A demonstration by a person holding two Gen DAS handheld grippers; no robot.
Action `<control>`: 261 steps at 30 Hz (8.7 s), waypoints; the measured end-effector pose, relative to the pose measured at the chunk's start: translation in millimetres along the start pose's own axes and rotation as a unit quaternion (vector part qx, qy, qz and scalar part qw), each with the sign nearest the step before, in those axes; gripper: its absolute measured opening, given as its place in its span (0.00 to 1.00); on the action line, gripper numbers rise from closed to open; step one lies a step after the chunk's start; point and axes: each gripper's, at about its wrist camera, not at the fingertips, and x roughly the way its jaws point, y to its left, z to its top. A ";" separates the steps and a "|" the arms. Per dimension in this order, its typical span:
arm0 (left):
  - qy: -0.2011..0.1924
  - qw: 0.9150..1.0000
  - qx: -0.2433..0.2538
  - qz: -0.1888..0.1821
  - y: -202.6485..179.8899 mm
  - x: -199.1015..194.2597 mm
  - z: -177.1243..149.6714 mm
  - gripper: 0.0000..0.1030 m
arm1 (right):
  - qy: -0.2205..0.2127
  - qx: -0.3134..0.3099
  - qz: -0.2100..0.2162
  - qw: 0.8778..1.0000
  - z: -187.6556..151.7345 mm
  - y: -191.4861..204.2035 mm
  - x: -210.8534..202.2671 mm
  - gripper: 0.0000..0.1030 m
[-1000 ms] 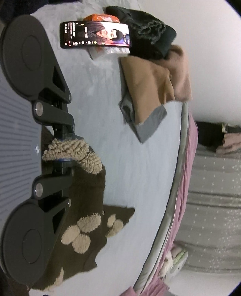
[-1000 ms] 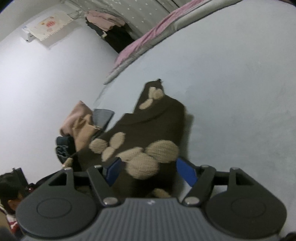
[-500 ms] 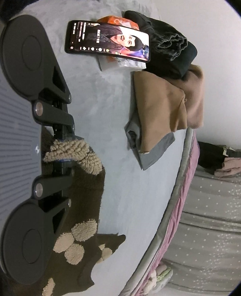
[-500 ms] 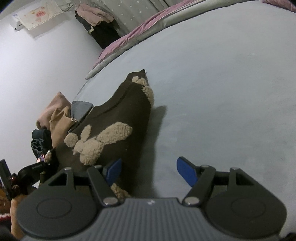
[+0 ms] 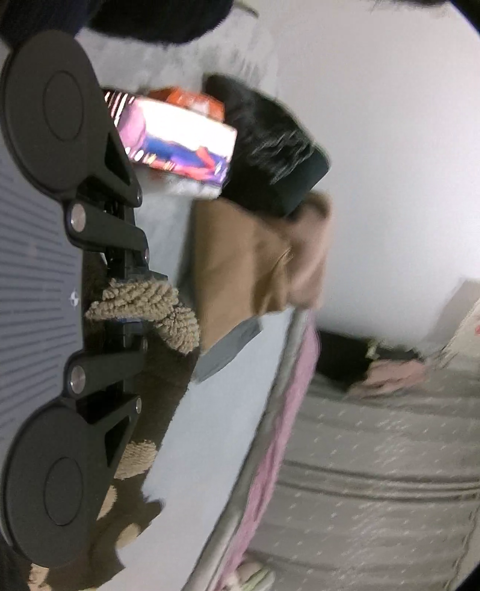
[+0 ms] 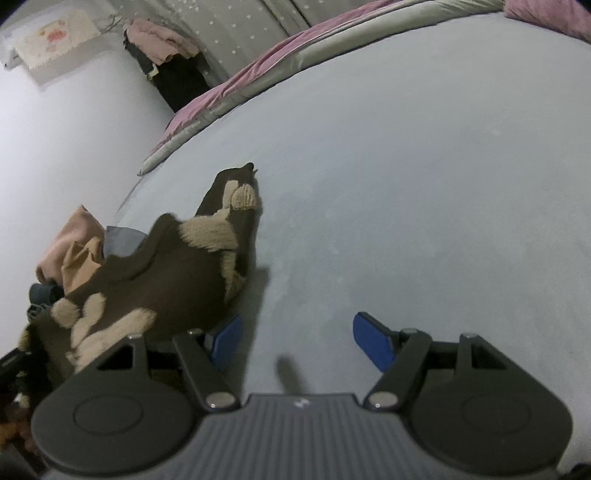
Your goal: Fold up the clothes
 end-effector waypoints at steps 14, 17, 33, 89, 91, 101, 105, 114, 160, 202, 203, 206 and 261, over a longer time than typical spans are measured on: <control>0.027 1.000 0.002 0.004 8.2 13.4 -6.2 0.14 | 0.000 0.016 0.021 1.000 35.9 34.9 62.3 0.68; 0.038 0.999 0.001 0.005 9.4 16.4 -8.2 0.14 | 0.001 0.057 0.038 0.998 39.7 24.6 71.2 0.69; -0.019 0.997 -0.035 -0.069 5.2 -0.7 -1.5 0.14 | -0.088 0.057 0.000 0.994 55.1 27.8 29.9 0.09; 0.011 0.967 0.208 -0.145 -321.3 128.9 -39.0 0.15 | -0.270 -0.030 -0.392 0.879 140.5 -225.5 -133.0 0.08; 0.026 0.965 0.220 -0.138 -323.7 137.3 -46.9 0.16 | -0.262 -0.033 -0.395 0.880 136.4 -227.1 -127.0 0.09; 0.043 0.960 0.236 -0.142 -321.1 109.5 -55.9 0.42 | -0.257 -0.022 -0.376 0.890 118.3 -215.8 -142.9 0.42; 0.051 0.957 0.238 -0.155 -316.9 85.1 -50.8 0.54 | -0.255 -0.013 -0.359 0.898 105.5 -203.9 -154.7 0.49; 0.095 0.948 0.244 -0.179 -295.1 29.4 -58.9 0.61 | -0.243 0.036 -0.314 0.917 59.0 -180.7 -175.9 0.55; 0.322 0.885 0.048 -0.333 -132.7 -20.5 -80.0 0.62 | -0.099 -0.125 -0.103 0.982 -78.6 4.8 -131.0 0.23; 0.431 0.809 -0.034 -0.398 -74.7 16.4 -84.8 0.54 | -0.006 -0.152 0.102 0.983 -117.4 71.5 -148.1 0.51; 0.436 0.805 -0.028 -0.401 -77.8 14.5 -86.9 0.49 | -0.011 -0.144 0.093 0.985 -114.3 63.6 -151.2 0.51; 0.438 0.806 0.000 -0.399 -85.7 7.9 -90.7 0.31 | -0.030 -0.125 0.060 0.990 -106.9 37.7 -164.1 0.51; 0.395 0.849 0.051 -0.347 -106.8 -4.4 -86.8 0.12 | -0.041 -0.124 -0.040 0.991 -70.7 17.9 -68.0 0.55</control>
